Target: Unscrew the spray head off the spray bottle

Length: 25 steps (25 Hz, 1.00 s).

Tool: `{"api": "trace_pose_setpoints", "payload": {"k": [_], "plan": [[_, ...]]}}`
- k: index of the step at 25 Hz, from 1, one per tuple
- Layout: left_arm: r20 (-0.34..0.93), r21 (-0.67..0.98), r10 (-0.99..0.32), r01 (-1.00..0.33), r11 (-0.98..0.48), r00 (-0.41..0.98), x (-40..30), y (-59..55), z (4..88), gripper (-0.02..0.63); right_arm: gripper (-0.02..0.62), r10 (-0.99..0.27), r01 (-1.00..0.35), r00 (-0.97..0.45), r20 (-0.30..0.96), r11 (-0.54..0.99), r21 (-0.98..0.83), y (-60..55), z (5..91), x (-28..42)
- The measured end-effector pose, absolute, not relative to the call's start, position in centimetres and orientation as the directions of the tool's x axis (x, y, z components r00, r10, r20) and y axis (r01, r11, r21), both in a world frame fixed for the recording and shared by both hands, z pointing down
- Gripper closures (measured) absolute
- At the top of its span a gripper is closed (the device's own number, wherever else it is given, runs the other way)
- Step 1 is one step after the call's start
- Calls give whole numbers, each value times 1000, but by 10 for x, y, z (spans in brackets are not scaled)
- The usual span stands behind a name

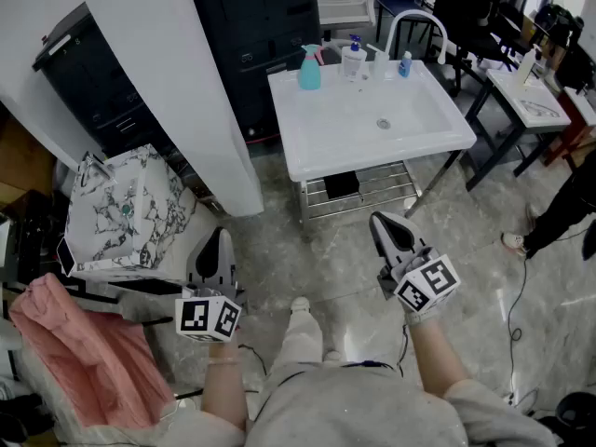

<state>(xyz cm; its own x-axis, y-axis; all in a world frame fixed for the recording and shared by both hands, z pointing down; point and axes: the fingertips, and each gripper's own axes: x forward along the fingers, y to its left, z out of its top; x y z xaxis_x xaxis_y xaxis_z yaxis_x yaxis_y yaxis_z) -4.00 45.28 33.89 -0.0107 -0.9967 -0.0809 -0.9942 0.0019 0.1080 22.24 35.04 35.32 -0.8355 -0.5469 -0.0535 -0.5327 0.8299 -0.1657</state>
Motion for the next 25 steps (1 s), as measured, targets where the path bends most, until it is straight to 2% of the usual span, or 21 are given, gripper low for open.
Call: {"api": "trace_pose_setpoints", "payload": {"k": [15,25], "plan": [[-50,130,-996,-989,-76,70,-109,335,351,601,591,-616,-603,-787,-10,773,-197,254,369,167],[-47,127,-984,-976,-177,172,-134,259,360,601,591,-670,-651,-742,-26,730,-210,198,372,139]]}}
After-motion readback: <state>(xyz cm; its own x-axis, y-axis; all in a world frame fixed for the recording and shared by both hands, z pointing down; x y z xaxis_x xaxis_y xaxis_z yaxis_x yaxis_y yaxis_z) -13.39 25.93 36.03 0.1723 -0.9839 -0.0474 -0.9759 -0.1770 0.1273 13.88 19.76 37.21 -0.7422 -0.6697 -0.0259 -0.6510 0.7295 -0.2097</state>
